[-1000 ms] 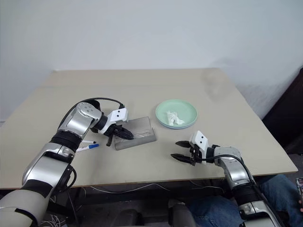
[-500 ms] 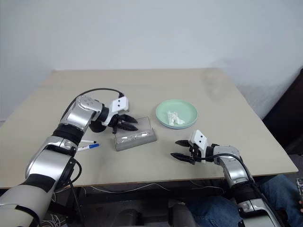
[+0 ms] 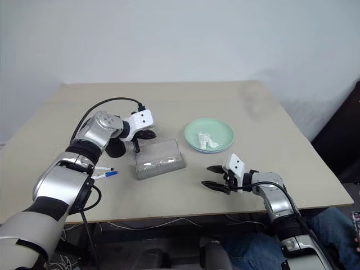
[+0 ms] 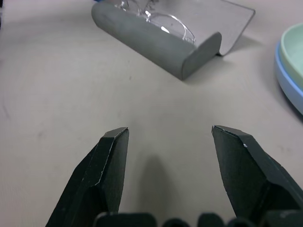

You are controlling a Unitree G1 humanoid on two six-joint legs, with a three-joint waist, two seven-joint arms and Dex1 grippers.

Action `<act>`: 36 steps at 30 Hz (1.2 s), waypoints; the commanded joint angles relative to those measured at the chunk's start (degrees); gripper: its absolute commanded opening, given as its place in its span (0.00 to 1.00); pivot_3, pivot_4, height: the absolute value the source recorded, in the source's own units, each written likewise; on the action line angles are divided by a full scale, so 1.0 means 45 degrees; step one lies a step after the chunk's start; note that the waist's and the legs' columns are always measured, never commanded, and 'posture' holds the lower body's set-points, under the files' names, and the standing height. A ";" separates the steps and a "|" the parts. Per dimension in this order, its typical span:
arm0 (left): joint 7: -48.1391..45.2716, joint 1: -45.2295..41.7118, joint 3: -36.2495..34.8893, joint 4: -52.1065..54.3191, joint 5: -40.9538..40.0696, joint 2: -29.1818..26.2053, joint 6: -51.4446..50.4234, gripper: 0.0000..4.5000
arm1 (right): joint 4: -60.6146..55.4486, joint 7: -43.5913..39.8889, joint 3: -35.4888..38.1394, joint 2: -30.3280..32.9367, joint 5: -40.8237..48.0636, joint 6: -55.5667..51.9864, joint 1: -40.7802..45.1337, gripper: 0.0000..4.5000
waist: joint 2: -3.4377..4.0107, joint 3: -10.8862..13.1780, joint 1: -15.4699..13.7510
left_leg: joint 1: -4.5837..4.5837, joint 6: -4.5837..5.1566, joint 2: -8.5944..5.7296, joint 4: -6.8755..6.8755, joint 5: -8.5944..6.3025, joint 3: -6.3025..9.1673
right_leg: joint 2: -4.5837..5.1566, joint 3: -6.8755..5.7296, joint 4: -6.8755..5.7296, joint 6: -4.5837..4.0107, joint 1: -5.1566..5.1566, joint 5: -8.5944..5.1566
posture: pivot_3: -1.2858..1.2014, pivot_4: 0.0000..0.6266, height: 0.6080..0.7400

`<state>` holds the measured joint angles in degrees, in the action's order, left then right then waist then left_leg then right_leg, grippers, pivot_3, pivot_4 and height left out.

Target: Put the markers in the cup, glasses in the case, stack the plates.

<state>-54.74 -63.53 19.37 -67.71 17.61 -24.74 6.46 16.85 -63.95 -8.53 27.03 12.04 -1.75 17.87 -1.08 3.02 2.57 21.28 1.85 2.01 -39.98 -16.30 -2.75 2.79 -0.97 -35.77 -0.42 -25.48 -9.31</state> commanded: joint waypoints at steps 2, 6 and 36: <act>0.0576 0.0104 0.0385 -0.0224 0.0666 0.0056 0.0677 0.01 | -0.1036 0.0003 0.0473 0.0042 0.0592 -0.0160 0.0415 0.68 | -0.0001 -0.0001 -0.0001 | 0.0008 0.0000 0.0000 0.0000 0.0000 0.0004 | 0.0001 -0.0006 0.0001 0.0000 -0.0004 0.0000 | 0.52 0.00 0.86; 0.0388 0.0286 0.0580 -0.0370 0.0937 0.0092 0.0876 0.01 | -0.1099 0.0042 0.0480 0.0080 0.0603 -0.0181 0.0417 0.68 | -0.0006 -0.0004 -0.0002 | 0.0015 0.0000 0.0000 -0.0001 0.0000 0.0010 | 0.0001 -0.0014 0.0002 0.0000 -0.0005 0.0000 | 0.52 0.00 0.86; -0.6107 0.3752 -0.0541 0.7110 -0.1916 -0.1129 -0.2292 0.01 | -0.0393 -0.0053 0.0365 -0.0069 0.0424 0.0247 0.0604 0.68 | -0.0001 -0.0010 0.0001 | 0.0044 0.0003 -0.0001 -0.0039 -0.0001 0.0020 | 0.0007 -0.0019 -0.0008 -0.0004 -0.0013 0.0000 | 0.52 0.00 0.86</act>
<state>-81.71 -47.10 16.09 -38.67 9.16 -28.99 -3.34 15.60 -63.96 -7.97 26.48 13.35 -1.66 19.28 -1.09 2.98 2.58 21.48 1.86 2.01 -40.15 -16.30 -2.65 2.82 -1.06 -35.80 -0.43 -25.53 -9.31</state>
